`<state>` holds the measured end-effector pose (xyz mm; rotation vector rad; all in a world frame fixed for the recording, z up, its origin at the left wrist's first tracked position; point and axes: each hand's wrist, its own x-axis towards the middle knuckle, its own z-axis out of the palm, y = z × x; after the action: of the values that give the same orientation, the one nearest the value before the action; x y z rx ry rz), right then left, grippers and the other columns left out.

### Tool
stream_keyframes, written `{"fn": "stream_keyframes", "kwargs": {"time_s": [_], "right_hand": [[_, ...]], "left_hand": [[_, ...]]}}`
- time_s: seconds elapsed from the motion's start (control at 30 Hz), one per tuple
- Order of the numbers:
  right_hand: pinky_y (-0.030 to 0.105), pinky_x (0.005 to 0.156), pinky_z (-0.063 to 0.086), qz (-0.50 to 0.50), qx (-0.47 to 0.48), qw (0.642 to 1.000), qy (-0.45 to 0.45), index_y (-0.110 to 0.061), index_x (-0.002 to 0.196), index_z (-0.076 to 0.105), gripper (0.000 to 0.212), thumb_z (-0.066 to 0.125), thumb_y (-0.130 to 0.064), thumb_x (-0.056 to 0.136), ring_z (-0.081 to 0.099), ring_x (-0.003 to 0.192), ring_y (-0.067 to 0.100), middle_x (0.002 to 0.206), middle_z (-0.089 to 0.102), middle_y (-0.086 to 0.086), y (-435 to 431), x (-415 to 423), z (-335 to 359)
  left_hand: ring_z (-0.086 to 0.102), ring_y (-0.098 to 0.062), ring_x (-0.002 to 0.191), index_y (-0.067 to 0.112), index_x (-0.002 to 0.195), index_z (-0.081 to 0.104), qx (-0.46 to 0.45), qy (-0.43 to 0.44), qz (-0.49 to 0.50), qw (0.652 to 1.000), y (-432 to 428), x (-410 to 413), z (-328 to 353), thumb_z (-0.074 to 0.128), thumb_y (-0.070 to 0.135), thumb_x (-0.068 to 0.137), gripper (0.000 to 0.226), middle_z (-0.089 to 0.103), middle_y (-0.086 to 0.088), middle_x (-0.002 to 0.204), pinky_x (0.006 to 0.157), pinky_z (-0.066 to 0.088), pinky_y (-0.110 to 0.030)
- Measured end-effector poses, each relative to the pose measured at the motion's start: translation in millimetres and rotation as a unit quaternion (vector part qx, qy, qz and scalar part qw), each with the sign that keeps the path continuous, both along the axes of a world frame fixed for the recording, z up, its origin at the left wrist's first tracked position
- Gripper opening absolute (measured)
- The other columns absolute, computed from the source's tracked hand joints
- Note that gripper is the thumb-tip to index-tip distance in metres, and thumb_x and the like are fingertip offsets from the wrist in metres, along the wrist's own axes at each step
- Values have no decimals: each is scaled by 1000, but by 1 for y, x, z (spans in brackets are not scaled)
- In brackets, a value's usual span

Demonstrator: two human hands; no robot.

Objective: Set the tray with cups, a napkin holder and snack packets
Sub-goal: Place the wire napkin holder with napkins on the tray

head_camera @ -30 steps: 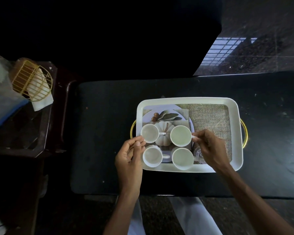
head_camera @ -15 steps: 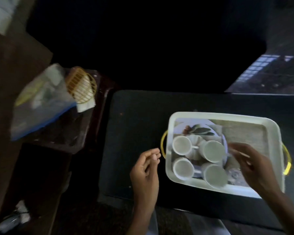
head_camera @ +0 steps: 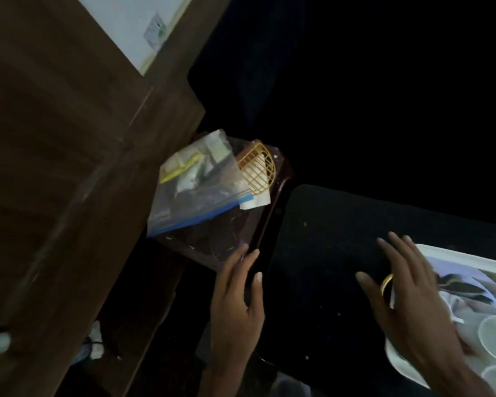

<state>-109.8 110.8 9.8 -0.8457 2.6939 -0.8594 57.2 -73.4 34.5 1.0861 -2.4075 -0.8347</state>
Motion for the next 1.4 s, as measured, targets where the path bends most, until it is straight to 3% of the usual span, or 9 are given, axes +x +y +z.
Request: {"fn": "stream_keyframes", "kwargs": {"time_s": [0.23,0.43,0.6,0.77,0.93,1.03,1.13,1.27,1.4], "right_hand": [[47,121,21,82,86,991,57,-12,157,13,81,36,-60,96,-2,154,23,166,7,10,-111,30,-8],[48,122,15,89,108,990,27,-17,156,3,74,19,-60,99,-8,153,23,166,-1,7,-174,33,-27],[33,114,31,20,-15,998,-53,-8,151,30,59,37,-39,101,26,145,23,156,33,10,-209,6,-32],[5,76,43,-130,-148,962,-190,-9,138,50,40,53,-25,101,54,113,9,123,56,-4,-237,-28,-37],[15,74,47,-182,-149,924,-303,-14,124,61,39,58,-40,96,61,103,9,115,65,-4,-267,-47,-48],[28,84,53,-198,-148,910,-332,-23,101,66,20,62,-41,93,62,101,11,105,66,-6,-274,-54,-58],[28,80,54,-207,-141,899,-358,-31,83,65,16,64,-45,91,63,92,8,93,67,-9,-275,-57,-64],[14,60,48,-209,-159,884,-387,-21,87,67,18,64,-39,92,64,79,2,84,69,-9,-279,-55,-70],[17,62,50,-226,-194,853,-428,-10,99,67,23,64,-33,94,66,81,6,90,71,-3,-281,-55,-72]], "left_hand": [[44,-28,144,10,141,59,-169,-86,-76,979,-102,16,-18,64,13,97,45,50,-11,153,113,44,-48],[45,-35,143,12,146,54,-215,-131,-155,955,-145,-5,-41,70,22,93,57,44,-16,157,112,45,-52],[68,-27,114,4,119,74,-218,17,-229,948,-140,-23,-65,69,12,94,26,70,-13,126,100,51,-34],[61,-25,129,5,128,68,-87,-9,-237,968,-129,-35,-77,60,14,98,33,65,-12,137,107,51,-33],[51,-24,140,7,143,55,-13,-57,-224,973,-130,-44,-79,58,16,100,45,55,-12,149,114,41,-30],[48,-24,142,6,144,55,18,-61,-228,972,-130,-47,-81,60,14,99,46,53,-13,150,115,42,-34],[47,-24,143,6,144,54,27,-57,-231,971,-129,-48,-80,60,14,99,46,52,-13,152,115,44,-37],[44,-23,146,8,146,52,35,-57,-237,969,-129,-48,-80,57,15,101,46,49,-11,154,115,43,-39],[45,-22,144,8,144,55,38,-50,-231,971,-129,-48,-78,60,11,98,46,52,-11,152,117,40,-33]]}}
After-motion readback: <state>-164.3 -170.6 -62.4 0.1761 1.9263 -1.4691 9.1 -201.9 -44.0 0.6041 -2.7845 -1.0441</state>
